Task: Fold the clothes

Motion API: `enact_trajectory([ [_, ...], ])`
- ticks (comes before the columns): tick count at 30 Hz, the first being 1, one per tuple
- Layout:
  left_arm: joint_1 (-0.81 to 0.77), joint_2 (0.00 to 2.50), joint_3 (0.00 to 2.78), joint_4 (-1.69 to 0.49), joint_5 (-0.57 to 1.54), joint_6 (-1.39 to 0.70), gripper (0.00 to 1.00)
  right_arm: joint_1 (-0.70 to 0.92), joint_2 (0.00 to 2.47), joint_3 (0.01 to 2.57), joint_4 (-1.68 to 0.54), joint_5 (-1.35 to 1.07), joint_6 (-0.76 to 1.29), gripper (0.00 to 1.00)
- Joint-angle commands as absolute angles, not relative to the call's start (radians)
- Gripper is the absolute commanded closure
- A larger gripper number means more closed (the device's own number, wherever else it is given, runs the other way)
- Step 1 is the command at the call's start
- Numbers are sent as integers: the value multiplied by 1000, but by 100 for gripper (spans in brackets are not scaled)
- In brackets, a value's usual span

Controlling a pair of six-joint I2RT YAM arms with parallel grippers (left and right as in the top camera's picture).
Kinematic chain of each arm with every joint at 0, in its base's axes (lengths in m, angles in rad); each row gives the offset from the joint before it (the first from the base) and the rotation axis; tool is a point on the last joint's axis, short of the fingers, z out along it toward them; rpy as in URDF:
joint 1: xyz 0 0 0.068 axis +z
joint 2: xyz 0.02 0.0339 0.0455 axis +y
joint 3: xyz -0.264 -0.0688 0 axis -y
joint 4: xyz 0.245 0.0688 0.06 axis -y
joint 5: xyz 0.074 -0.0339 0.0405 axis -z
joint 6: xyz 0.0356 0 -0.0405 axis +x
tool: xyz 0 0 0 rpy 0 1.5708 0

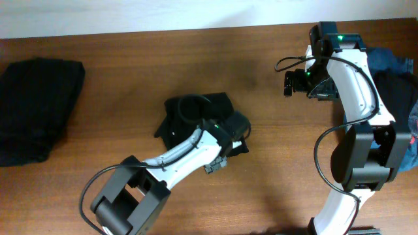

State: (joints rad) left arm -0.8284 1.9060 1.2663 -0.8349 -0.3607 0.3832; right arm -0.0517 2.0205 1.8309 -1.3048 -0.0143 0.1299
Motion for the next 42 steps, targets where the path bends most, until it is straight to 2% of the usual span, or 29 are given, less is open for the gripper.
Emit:
enact_trajectory([
  [1, -859, 1919, 1219, -812, -371, 399, 3, -53, 1985, 1851, -1302, 5, 128, 1],
  [16, -857, 1920, 1127, -585, -495, 426, 1, -53, 1985, 1851, -1302, 5, 128, 1],
  [38, -786, 2016, 1126, -540, -493, 467, 1, -53, 1985, 1851, -1302, 5, 128, 1],
  [42, -786, 2017, 1126, -531, -424, 520, 2, -53, 1985, 1851, -1302, 5, 128, 1],
])
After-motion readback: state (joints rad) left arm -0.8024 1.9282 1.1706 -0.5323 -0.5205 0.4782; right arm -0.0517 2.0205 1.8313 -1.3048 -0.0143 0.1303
